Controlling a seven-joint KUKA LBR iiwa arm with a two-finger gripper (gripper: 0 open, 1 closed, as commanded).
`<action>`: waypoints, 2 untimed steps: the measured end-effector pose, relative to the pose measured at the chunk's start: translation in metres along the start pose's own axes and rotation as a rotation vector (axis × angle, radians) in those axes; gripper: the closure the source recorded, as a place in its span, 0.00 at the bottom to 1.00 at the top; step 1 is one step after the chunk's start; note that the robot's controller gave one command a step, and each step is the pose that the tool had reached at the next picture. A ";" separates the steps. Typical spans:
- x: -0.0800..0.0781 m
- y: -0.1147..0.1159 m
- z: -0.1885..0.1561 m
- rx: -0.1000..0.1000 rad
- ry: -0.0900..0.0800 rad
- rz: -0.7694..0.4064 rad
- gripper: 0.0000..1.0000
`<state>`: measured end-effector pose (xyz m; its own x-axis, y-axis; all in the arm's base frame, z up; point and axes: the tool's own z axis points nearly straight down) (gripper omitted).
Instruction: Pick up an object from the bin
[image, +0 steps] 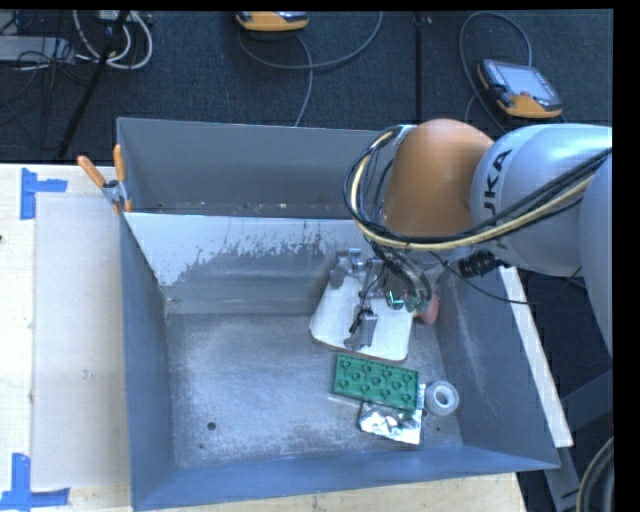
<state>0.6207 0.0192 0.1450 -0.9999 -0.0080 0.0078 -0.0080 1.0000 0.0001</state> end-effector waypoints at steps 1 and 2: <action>0.042 -0.052 0.074 -0.014 0.027 -0.094 0.00; 0.038 -0.055 0.072 -0.007 0.010 -0.085 1.00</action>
Offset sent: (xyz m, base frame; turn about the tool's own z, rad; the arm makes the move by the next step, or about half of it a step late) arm -0.0362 -0.0592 -0.0750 -0.0810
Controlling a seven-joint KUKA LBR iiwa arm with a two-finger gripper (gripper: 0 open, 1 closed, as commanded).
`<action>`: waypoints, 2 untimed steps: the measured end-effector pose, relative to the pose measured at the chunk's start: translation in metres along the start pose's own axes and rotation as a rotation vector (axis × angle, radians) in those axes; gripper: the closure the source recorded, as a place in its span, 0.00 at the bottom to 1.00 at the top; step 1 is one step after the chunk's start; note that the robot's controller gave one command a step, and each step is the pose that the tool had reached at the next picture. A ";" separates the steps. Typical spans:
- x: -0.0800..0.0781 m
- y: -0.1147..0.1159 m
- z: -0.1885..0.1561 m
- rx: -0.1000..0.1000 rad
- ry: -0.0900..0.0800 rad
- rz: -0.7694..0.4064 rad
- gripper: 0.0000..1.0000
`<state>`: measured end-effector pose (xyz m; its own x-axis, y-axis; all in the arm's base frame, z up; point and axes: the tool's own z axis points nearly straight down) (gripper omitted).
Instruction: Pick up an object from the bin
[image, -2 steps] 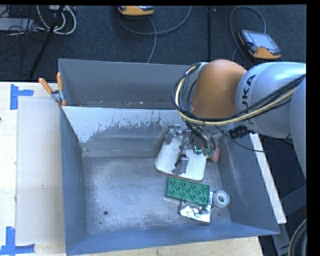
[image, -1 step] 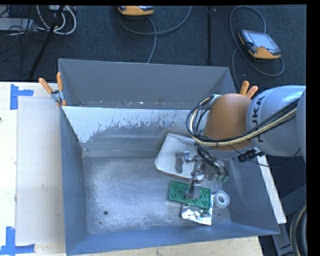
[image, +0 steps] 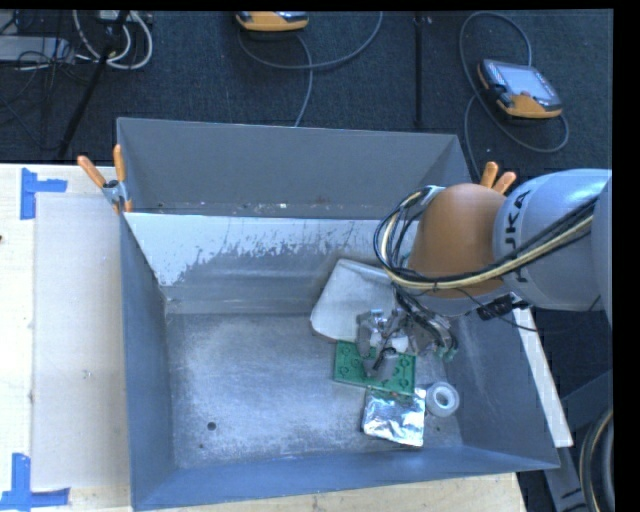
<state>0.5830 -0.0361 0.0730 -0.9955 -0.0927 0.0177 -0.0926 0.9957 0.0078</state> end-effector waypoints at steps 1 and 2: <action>0.026 -0.001 -0.133 0.010 -0.026 -0.055 1.00; 0.028 -0.002 -0.129 0.008 -0.018 -0.053 0.00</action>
Offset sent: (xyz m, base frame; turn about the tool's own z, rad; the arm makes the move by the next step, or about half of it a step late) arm -0.0255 -0.0055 0.1294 -0.0553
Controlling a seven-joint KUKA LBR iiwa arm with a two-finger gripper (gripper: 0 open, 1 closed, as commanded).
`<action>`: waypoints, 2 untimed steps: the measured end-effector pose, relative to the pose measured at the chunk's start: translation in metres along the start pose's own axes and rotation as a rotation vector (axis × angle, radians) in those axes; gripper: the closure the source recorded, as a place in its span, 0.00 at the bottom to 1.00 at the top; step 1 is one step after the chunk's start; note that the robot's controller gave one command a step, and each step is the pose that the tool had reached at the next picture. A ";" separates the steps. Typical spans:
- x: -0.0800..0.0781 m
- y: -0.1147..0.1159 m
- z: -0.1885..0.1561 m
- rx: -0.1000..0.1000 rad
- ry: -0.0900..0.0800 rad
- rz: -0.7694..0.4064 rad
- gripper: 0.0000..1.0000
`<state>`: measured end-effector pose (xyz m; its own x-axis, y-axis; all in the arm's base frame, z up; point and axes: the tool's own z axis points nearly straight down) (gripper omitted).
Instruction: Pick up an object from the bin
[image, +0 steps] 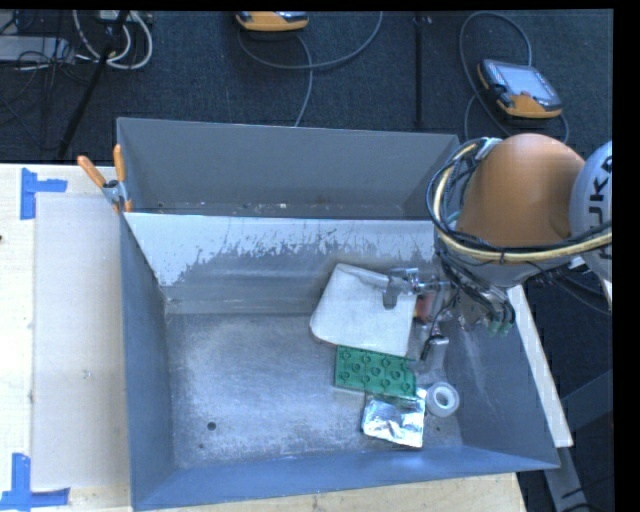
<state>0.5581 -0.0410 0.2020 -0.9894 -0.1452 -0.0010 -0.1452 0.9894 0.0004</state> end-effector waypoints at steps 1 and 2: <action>0.017 -0.004 0.123 -0.002 0.008 -0.152 0.00; 0.015 -0.005 0.119 -0.002 0.002 -0.151 1.00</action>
Offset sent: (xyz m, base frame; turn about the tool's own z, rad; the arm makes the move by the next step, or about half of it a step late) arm -0.0142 -0.0081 -0.1191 -0.1518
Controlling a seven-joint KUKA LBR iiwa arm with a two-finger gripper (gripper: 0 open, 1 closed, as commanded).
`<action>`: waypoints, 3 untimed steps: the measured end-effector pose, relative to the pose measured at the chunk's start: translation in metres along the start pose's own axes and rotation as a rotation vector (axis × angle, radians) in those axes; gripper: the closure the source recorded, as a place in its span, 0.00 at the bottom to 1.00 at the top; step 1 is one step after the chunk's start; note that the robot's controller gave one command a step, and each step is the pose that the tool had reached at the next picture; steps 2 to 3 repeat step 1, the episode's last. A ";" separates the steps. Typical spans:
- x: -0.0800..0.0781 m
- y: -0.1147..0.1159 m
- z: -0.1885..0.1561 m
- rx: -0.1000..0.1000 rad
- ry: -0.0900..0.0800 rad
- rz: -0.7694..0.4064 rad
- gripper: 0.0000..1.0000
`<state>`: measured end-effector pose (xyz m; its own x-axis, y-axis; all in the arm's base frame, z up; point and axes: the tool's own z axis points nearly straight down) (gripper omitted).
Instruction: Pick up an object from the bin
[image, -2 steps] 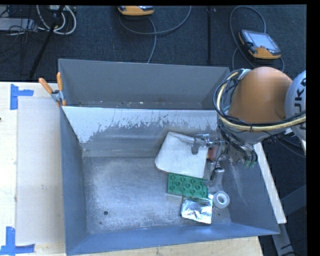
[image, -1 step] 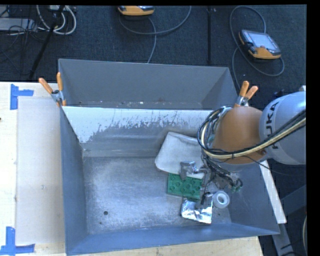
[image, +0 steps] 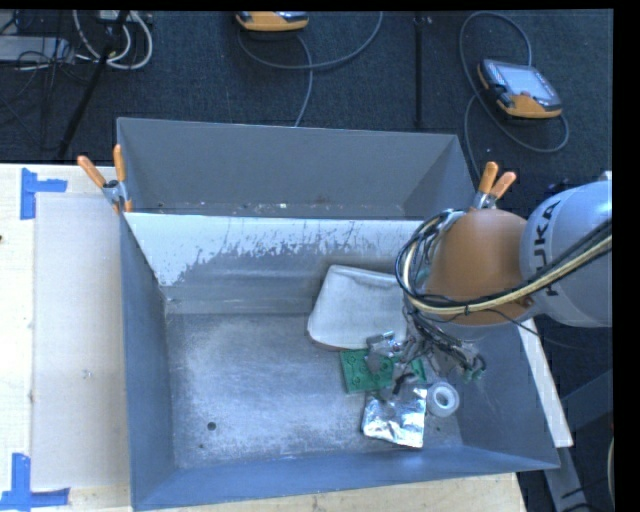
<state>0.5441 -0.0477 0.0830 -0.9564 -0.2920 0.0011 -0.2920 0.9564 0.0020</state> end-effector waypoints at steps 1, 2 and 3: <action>-0.001 -0.008 -0.126 0.005 -0.010 0.043 1.00; -0.001 -0.008 -0.126 0.005 -0.010 0.043 1.00; -0.001 -0.008 -0.126 0.005 -0.010 0.043 1.00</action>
Offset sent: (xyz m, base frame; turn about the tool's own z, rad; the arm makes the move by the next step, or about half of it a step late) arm 0.0013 -0.0082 0.1220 0.0456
